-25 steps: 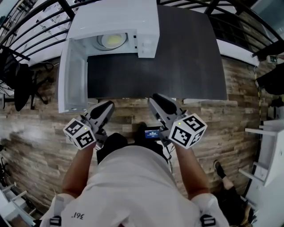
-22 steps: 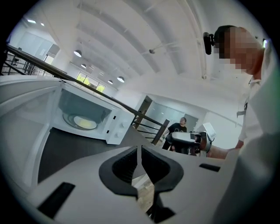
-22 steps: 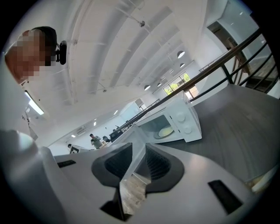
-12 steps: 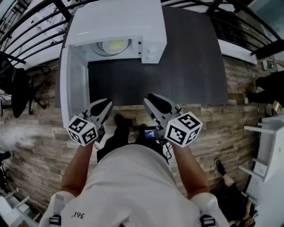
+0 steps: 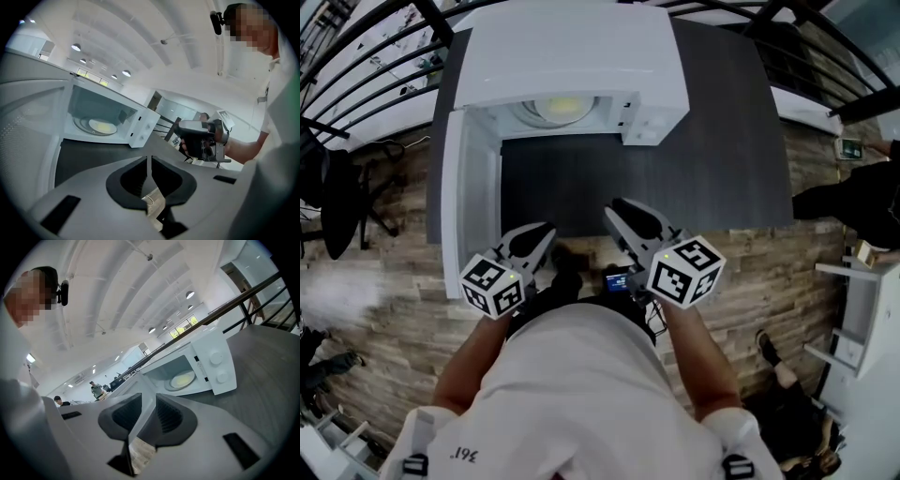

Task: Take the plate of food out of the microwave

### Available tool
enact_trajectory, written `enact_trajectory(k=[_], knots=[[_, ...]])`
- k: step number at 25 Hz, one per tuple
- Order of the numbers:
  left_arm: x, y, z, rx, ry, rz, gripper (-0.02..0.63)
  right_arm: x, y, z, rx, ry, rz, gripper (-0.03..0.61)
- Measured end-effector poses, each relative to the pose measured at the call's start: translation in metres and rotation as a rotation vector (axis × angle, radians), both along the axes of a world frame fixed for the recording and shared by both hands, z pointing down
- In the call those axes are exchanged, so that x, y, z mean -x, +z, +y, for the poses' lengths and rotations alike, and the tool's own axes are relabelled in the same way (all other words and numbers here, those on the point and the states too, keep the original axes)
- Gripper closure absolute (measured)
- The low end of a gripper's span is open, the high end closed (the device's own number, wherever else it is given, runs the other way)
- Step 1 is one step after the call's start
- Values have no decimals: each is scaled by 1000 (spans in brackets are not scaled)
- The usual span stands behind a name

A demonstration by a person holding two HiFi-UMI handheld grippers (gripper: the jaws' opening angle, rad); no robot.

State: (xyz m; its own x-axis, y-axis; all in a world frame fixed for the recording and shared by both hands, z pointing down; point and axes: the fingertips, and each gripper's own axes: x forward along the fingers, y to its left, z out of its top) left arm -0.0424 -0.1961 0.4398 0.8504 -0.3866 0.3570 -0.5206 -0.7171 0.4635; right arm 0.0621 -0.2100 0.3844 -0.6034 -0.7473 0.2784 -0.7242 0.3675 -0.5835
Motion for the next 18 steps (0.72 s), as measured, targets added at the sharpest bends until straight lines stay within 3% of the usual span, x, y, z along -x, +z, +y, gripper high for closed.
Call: enact_trajectory(k=[5,11,18], knots=[[7,2,-9,17,9,6,580,17,11,-18,27,35,12,482],[7,5,-21,43,10,43,580,7,38,-52,94,165,66,482],[4,13,-51,80,-76,93,580,-5,92,-122,181,251,98,482]])
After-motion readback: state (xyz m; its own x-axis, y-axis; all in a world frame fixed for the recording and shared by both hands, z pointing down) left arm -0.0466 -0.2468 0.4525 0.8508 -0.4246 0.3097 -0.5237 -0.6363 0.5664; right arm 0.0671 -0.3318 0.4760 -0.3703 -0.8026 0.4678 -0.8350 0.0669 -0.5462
